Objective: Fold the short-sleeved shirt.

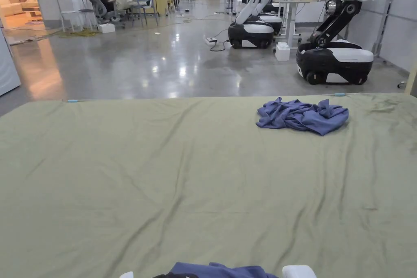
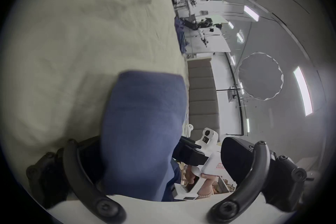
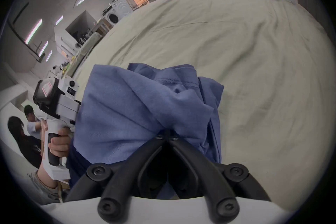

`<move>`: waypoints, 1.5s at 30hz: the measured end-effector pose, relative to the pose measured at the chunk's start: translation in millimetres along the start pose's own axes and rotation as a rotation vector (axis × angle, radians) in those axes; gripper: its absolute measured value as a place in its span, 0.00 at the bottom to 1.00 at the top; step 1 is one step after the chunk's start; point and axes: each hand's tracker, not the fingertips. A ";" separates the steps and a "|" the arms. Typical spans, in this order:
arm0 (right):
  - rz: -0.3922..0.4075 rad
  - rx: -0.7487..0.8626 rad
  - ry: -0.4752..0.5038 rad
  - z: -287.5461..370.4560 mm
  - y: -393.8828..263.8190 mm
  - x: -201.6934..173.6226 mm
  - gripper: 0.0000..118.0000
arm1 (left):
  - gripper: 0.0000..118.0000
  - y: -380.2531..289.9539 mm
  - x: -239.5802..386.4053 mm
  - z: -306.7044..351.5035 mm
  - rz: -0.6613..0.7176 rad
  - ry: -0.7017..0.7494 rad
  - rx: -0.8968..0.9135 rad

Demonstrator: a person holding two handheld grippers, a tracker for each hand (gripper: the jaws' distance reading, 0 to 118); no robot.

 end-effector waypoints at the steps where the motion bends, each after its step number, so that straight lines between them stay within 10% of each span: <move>1: -0.029 0.014 0.026 0.5 -2.3 5.0 0.02 | 0.99 1.9 7.6 -8.8 -0.023 0.047 -0.020; 4: -0.232 0.067 0.164 5.9 -12.7 29.6 0.02 | 0.36 -5.3 26.3 -17.0 -0.199 0.376 -0.030; 7: -0.479 0.142 0.310 20.1 -31.0 51.2 0.02 | 0.33 3.3 13.5 -8.3 -0.036 0.252 -0.043; 11: -0.482 0.223 0.303 57.1 -43.0 57.9 0.02 | 0.24 16.7 11.0 17.7 -0.030 0.224 -0.005; 15: -0.479 0.282 0.263 90.2 -34.9 53.4 0.02 | 0.23 27.9 1.5 69.1 0.038 0.102 0.098; 34: -0.439 0.287 0.232 56.8 14.8 -51.0 0.02 | 0.27 124.5 -74.1 403.2 0.310 0.452 0.669; 38: -0.410 0.284 0.223 61.3 15.3 -53.6 0.02 | 1.00 106.2 -42.4 405.8 0.124 0.651 0.840; 42: -0.393 0.309 0.211 75.9 13.2 -49.7 0.02 | 0.99 70.9 17.9 391.8 -0.091 0.857 0.918; 45: -0.380 0.343 0.206 87.5 8.5 -45.6 0.02 | 0.70 55.1 46.0 372.7 -0.274 0.782 0.847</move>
